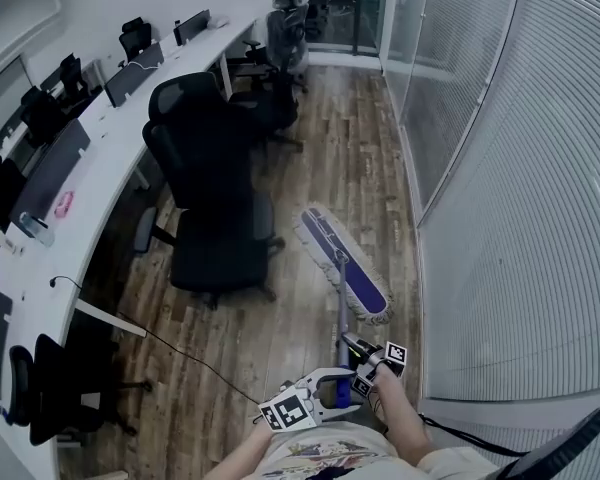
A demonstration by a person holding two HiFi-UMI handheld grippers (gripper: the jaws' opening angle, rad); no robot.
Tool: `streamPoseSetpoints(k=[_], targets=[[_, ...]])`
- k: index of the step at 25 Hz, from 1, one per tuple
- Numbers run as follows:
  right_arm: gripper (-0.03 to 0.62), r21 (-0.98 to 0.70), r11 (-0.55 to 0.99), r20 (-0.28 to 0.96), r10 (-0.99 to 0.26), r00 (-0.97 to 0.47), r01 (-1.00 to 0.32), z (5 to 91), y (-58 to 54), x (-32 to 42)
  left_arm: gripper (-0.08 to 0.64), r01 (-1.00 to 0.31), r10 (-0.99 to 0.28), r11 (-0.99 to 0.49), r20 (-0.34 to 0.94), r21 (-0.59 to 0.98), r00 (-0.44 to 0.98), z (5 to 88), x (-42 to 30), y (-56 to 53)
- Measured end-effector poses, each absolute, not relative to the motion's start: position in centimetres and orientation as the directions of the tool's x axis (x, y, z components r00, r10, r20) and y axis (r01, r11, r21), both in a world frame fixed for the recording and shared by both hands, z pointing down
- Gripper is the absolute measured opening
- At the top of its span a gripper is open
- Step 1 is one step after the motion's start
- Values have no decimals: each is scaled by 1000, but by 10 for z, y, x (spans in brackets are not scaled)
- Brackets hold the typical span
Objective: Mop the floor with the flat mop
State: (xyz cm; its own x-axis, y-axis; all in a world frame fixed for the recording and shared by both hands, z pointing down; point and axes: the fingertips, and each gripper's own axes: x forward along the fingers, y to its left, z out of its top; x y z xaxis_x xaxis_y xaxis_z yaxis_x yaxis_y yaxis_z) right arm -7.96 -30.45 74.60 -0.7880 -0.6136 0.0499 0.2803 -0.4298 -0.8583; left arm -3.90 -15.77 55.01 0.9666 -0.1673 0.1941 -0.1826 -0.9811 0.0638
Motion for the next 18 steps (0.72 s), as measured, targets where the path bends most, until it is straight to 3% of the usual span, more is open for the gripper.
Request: streamPoseSetpoints(k=[13,18], targets=[[175,-860,-437,89,-636,-767,262,754,-289,-101,259,-184,-171,-981,186,58,968,556,-66,-143],[176,-860,-412,30,-630,-776,301,743,-309,-100,259,-201,-193,-976,103,82,976,541,-64,-168]])
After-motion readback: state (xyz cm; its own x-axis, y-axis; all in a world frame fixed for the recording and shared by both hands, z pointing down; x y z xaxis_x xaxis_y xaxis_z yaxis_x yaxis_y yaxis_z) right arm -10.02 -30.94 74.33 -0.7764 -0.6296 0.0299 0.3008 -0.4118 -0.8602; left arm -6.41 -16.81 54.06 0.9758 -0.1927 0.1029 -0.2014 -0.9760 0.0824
